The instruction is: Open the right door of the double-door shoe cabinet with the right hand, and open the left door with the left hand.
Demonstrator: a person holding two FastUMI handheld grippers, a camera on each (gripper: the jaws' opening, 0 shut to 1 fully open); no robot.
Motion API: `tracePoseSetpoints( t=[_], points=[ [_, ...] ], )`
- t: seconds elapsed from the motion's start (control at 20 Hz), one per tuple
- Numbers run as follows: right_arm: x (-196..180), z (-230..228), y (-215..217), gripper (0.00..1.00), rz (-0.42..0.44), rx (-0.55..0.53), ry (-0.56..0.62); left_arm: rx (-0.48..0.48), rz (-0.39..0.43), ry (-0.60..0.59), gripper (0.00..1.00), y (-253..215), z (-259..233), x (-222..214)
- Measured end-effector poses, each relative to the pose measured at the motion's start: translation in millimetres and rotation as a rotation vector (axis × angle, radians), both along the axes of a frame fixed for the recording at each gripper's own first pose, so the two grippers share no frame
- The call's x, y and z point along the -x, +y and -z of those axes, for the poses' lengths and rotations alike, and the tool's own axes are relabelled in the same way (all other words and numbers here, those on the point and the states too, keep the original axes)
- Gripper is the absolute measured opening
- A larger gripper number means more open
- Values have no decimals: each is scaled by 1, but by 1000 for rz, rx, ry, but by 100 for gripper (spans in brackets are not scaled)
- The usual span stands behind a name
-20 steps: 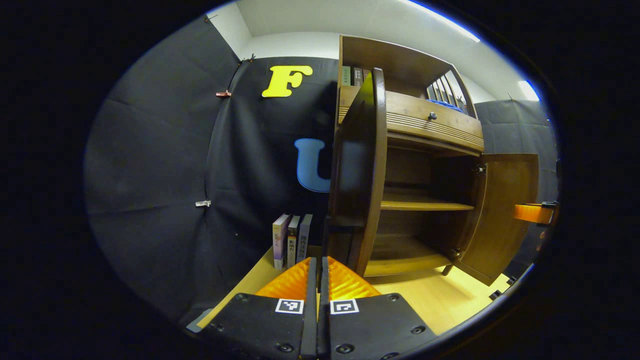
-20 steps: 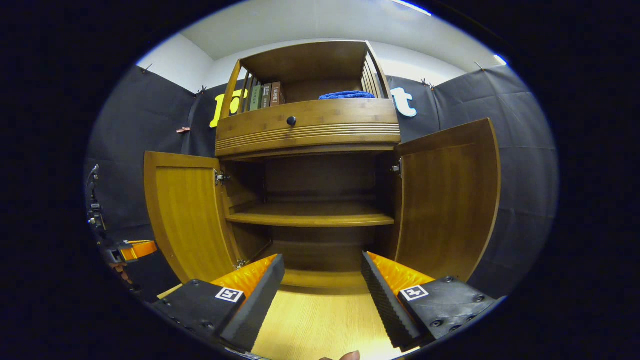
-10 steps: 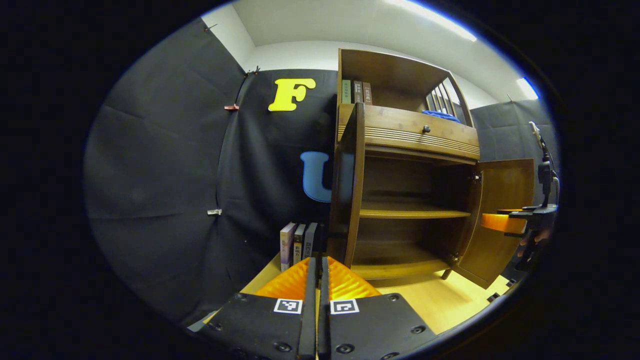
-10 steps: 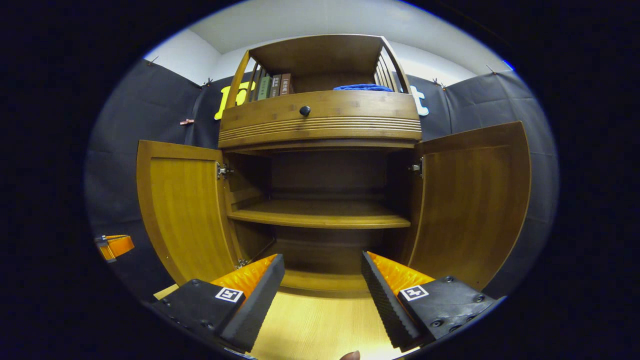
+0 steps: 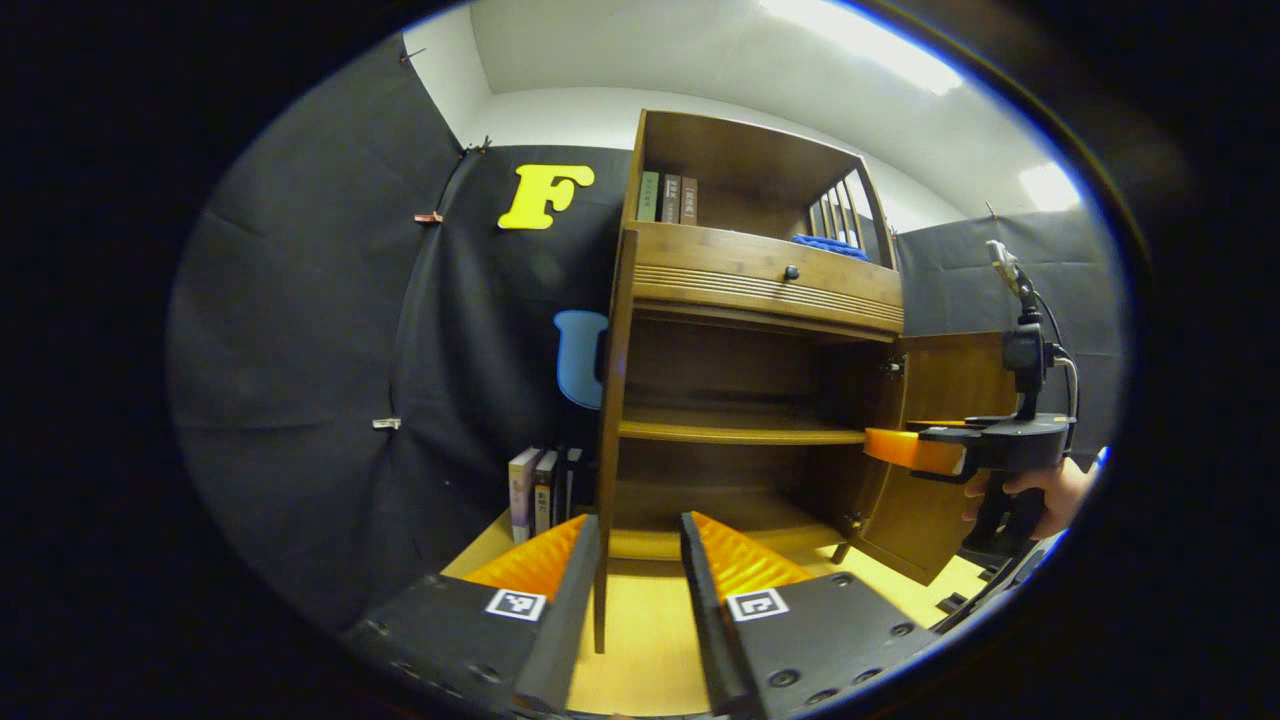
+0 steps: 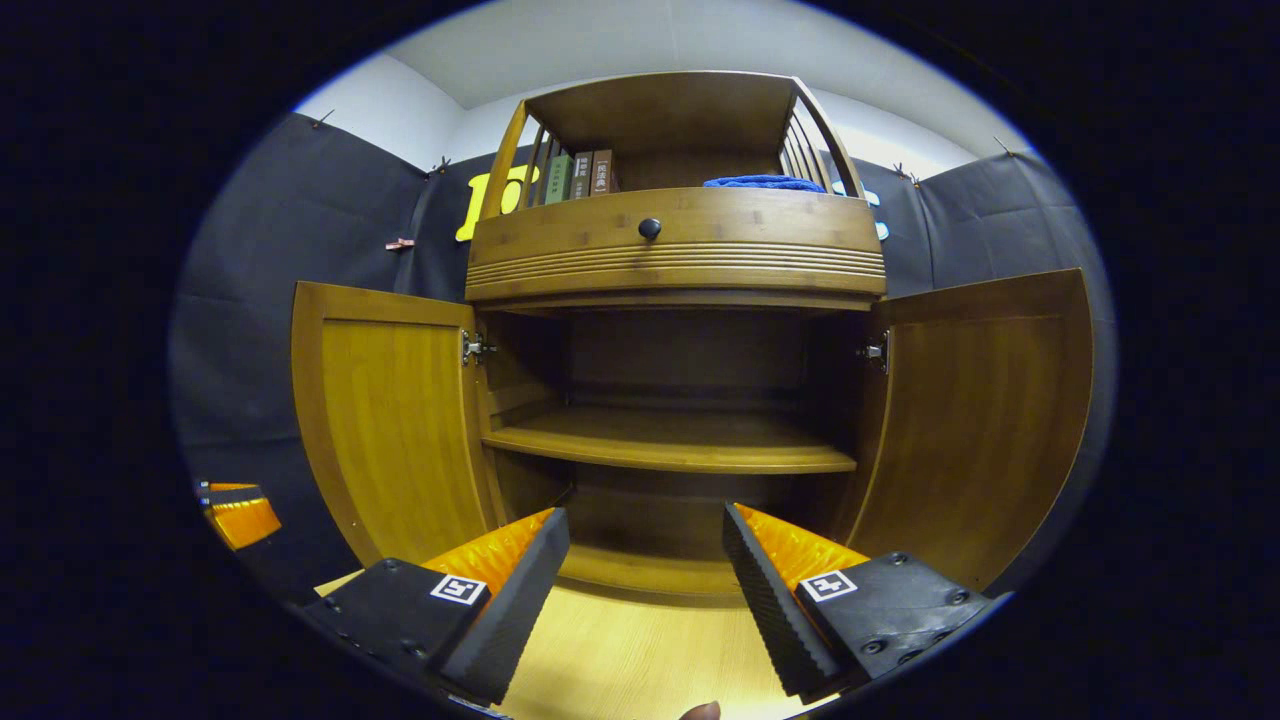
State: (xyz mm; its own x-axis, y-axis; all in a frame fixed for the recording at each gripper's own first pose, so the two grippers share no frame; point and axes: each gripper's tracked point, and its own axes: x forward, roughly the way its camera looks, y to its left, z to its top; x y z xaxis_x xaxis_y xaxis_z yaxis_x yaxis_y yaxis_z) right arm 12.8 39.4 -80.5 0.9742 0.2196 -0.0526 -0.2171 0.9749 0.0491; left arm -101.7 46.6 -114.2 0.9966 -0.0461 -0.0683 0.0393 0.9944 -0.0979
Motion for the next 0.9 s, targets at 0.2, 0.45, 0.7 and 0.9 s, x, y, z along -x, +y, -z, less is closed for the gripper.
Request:
tracePoseSetpoints(
  t=[0.2, 0.45, 0.7, 0.9],
  points=[
    [-1, 1, -3, 96, 9, 6, -6, -25, 19, 11, 89, -19, 1, -7],
    [4, 5, -7, 98, 15, 8, 5, -23, 28, 20, 95, -30, 2, -10],
    [6, 4, -8, 98, 14, 9, -5, -34, 14, 37, 95, -33, 6, -12],
    [7, 6, -4, 98, 6, 11, 0, -38, 12, 60, 94, -35, 11, -14]
  ],
)
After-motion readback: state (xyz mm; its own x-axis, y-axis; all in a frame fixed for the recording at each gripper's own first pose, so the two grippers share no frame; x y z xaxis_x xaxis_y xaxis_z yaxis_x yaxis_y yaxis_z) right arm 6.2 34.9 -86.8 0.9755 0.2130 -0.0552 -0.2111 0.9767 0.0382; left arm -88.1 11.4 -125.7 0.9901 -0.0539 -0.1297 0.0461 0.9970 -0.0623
